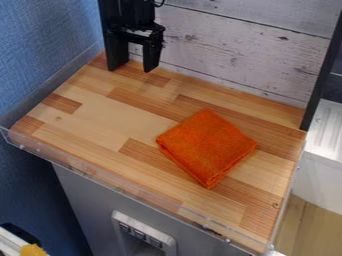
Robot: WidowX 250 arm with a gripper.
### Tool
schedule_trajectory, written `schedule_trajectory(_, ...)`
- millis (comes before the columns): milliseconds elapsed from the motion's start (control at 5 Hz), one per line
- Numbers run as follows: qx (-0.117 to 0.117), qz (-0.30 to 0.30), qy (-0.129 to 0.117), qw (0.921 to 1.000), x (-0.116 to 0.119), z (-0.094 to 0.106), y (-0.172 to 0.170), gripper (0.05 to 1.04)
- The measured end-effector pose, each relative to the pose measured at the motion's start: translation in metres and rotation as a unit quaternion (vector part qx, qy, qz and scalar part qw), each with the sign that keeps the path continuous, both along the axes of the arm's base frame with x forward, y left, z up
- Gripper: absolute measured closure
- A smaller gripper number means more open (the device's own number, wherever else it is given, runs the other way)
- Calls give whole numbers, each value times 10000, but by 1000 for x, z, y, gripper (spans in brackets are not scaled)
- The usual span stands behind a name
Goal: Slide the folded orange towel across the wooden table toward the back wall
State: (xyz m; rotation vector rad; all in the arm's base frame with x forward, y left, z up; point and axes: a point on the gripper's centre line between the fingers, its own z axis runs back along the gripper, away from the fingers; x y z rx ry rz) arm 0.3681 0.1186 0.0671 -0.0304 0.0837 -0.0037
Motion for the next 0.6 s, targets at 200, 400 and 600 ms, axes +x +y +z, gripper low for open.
schedule_trajectory(200,-13,308,87,9995,-3,-10,-12,85)
schedule_trajectory(400,52,626,178,9979,-8,-24,-42,85)
schedule_trajectory(600,225,1077,-192,9937,-3,-11,-66,85)
